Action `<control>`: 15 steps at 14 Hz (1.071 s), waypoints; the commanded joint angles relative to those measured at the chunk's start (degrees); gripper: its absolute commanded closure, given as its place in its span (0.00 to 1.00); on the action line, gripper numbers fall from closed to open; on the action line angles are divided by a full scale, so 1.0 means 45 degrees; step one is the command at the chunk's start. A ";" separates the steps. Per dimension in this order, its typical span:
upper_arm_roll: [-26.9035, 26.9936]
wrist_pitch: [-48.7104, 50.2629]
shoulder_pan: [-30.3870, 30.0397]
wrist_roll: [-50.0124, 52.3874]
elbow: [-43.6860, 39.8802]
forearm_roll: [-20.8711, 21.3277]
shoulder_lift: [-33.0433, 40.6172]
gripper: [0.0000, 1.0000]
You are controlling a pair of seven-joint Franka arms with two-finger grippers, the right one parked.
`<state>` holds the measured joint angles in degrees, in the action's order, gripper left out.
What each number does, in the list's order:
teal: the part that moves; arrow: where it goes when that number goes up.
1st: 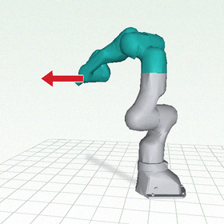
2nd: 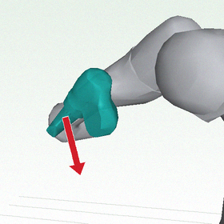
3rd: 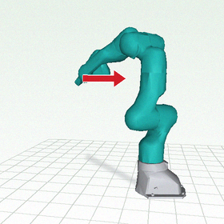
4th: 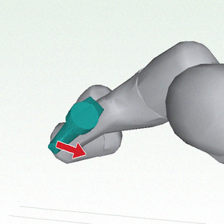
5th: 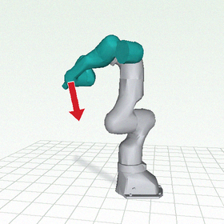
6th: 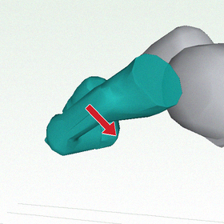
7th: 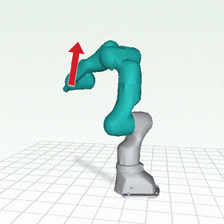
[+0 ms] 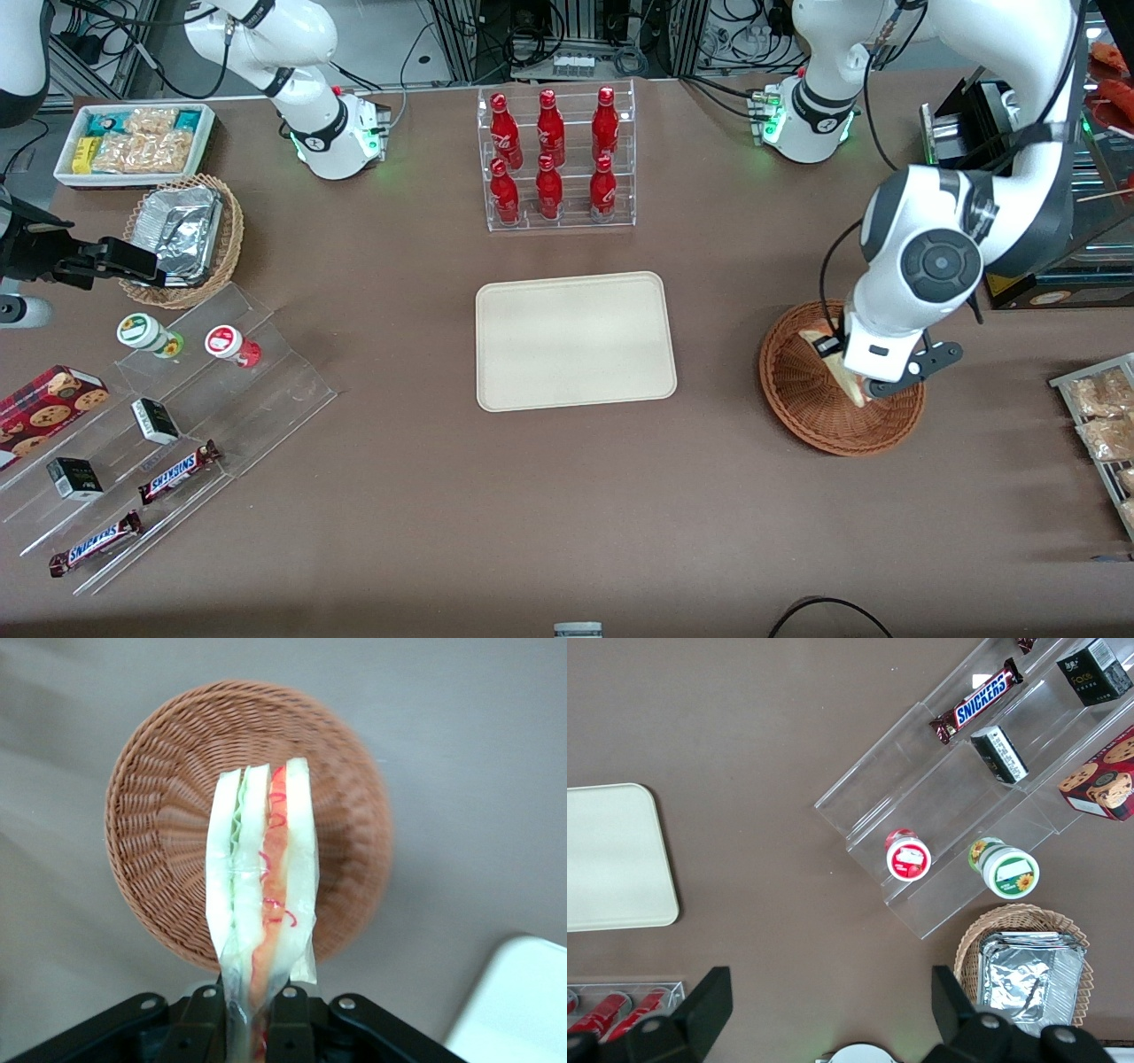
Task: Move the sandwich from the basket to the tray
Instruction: 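Lift the sandwich and carry it with the left gripper over the tray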
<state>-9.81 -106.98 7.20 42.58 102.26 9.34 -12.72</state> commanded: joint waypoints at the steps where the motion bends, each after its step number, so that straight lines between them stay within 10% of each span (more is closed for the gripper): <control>1: -0.0825 0.0610 0.0079 0.0322 -0.1451 0.0132 -0.0181 1.00; 15: -0.5126 -0.0773 0.1132 0.0303 -0.3506 -0.0416 -0.4181 1.00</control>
<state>-32.69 -109.10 10.45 43.33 89.15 7.43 -27.78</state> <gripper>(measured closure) 0.841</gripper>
